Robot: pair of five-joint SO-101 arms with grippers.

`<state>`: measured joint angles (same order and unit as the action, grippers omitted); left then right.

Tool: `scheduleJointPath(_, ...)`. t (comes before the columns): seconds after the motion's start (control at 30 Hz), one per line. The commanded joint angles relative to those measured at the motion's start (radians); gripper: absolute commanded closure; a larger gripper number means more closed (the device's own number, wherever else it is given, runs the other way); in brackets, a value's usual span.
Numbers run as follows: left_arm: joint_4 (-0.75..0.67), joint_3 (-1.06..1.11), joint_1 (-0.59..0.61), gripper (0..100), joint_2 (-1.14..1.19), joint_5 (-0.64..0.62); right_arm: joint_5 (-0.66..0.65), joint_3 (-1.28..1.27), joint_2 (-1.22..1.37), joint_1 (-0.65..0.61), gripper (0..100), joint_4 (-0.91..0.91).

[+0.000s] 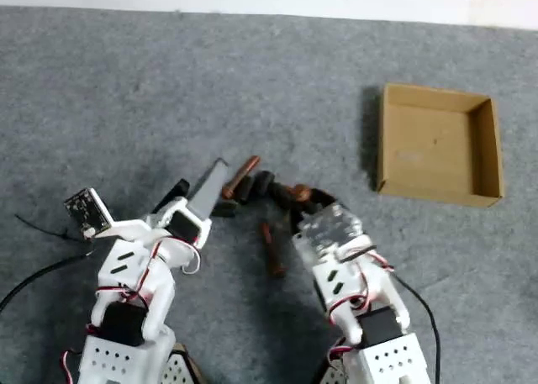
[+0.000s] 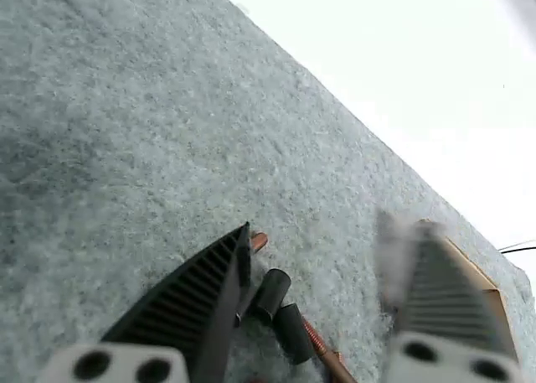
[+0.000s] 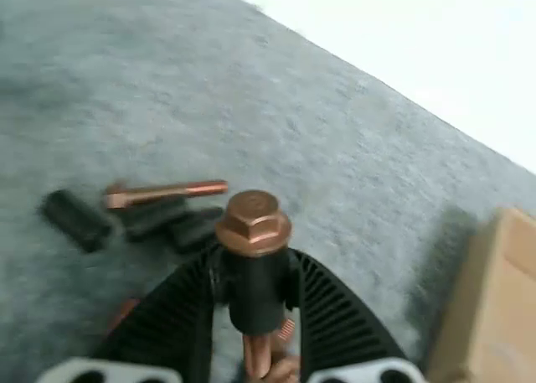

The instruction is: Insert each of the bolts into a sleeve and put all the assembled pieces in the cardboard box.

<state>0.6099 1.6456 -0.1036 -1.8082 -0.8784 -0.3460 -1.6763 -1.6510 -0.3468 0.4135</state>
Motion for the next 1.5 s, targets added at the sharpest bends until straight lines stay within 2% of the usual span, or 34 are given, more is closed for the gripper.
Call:
scheduleJointPath(0.0, -0.034, -0.047, 0.042, 95, -0.010, -0.006, 0.103, -0.053, -0.010, 0.153, 99.3, -0.012)
scheduleJointPath(0.03, -0.044, -0.045, 0.059, 100, -0.010, -0.006, 0.121, -0.024, -0.007, 0.199, 99.3, -0.012)
scheduleJointPath(0.1, -0.054, -0.033, 0.079, 97, -0.010, -0.006, 0.126, 0.047, -0.001, 0.282, 99.3, -0.012)
scheduleJointPath(0.2, -0.094, -0.013, 0.082, 100, -0.010, -0.006, 0.124, 0.134, 0.013, 0.380, 99.3, -0.015)
scheduleJointPath(0.3, -0.097, 0.005, 0.073, 99, -0.010, -0.006, 0.124, 0.222, 0.142, 0.424, 99.3, -0.024)
scheduleJointPath(0.47, -0.097, 0.008, 0.064, 99, -0.010, -0.006, 0.133, 0.564, 0.670, 0.476, 99.3, -0.117)
scheduleJointPath(0.57, -0.097, 0.013, 0.064, 99, -0.010, -0.006, 0.144, 0.865, 1.044, 0.530, 99.3, -0.097)
scheduleJointPath(0.77, -0.097, 0.015, 0.064, 99, -0.010, -0.006, 0.293, 1.411, 1.689, 0.593, 98.8, 0.124)
scheduleJointPath(0.9, -0.097, 0.013, 0.062, 99, -0.010, -0.006, 0.315, 1.719, 1.943, 0.595, 98.8, 0.323)
scheduleJointPath(1.03, -0.097, 0.015, 0.061, 99, -0.010, -0.006, 0.391, 1.928, 2.083, 0.601, 98.8, 0.489)
scheduleJointPath(1.13, -0.097, 0.015, 0.061, 99, -0.010, -0.006, 0.402, 2.012, 2.147, 0.588, 94.5, 0.519)
scheduleJointPath(1.3, -0.097, 0.016, 0.059, 99, -0.010, -0.006, 0.400, 2.022, 2.193, 0.584, 78.9, 0.545)
scheduleJointPath(1.47, -0.097, 0.016, 0.059, 99, -0.010, -0.006, 0.408, 2.022, 2.155, 0.568, 77.9, 0.562)
